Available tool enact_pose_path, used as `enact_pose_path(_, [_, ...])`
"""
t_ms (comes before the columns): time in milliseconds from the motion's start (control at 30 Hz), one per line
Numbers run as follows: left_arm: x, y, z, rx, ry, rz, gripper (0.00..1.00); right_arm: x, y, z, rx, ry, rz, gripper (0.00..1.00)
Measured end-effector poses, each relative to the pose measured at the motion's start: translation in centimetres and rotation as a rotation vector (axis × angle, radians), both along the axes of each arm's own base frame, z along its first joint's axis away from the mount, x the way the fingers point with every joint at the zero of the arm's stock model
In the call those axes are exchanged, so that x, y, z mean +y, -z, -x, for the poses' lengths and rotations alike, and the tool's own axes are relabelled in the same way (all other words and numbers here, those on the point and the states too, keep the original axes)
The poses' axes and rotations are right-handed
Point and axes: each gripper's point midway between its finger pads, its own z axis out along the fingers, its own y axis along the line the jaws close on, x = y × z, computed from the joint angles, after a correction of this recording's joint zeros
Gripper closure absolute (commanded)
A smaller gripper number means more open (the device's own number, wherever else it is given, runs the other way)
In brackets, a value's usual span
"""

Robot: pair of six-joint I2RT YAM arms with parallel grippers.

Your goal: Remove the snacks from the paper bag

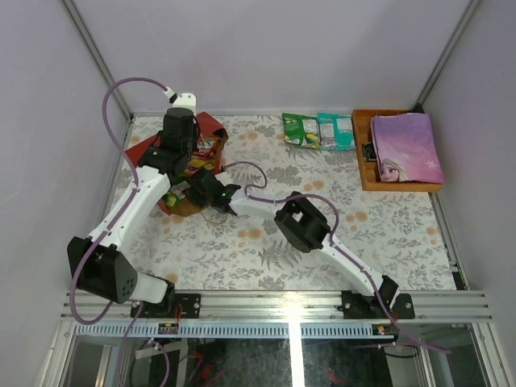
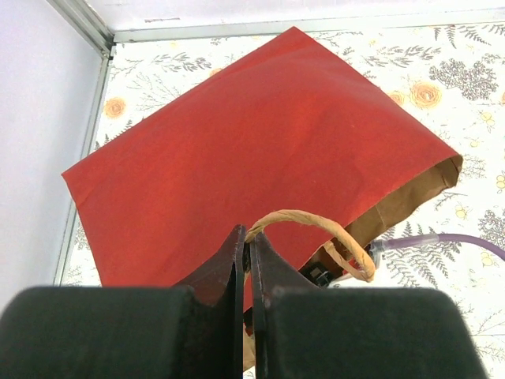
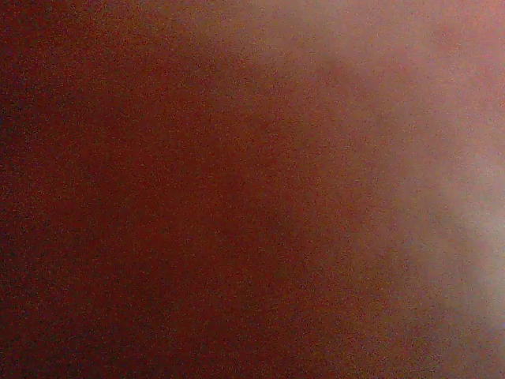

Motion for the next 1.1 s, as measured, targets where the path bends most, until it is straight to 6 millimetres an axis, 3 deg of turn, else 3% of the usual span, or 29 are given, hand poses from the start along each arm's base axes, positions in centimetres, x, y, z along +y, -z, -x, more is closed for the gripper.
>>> enact_pose_path(167, [0.4, -0.6, 0.2, -0.015, -0.016, -0.005, 1.00, -0.9, 0.0, 0.4, -0.045, -0.016, -0.002, 1.00])
enact_pose_path(333, [0.7, -0.5, 0.3, -0.015, -0.032, -0.014, 1.00, -4.0, -0.8, 1.9, -0.090, -0.043, 0.079, 1.00])
enact_pose_path(667, [1.8, -0.2, 0.5, -0.011, -0.080, -0.051, 1.00, -8.6, -7.9, 4.1, -0.208, -0.191, 0.097, 1.00])
enact_pose_path(867, [2.5, 0.1, 0.4, -0.002, -0.113, -0.069, 1.00, -12.9, -11.9, 6.7, -0.301, -0.452, 0.115, 1.00])
enact_pose_path(967, [3.0, 0.6, 0.1, 0.008, -0.140, -0.073, 1.00, -16.7, -13.1, 8.2, -0.361, -0.585, 0.125, 1.00])
enact_pose_path(1033, [3.3, 0.7, 0.0, 0.011, -0.157, -0.071, 1.00, -19.5, -13.8, 8.3, -0.396, -0.647, 0.159, 1.00])
enact_pose_path(1100, [3.7, 0.7, 0.0, 0.009, -0.173, -0.066, 1.00, -21.9, -14.6, 7.0, -0.445, -0.684, 0.203, 1.00])
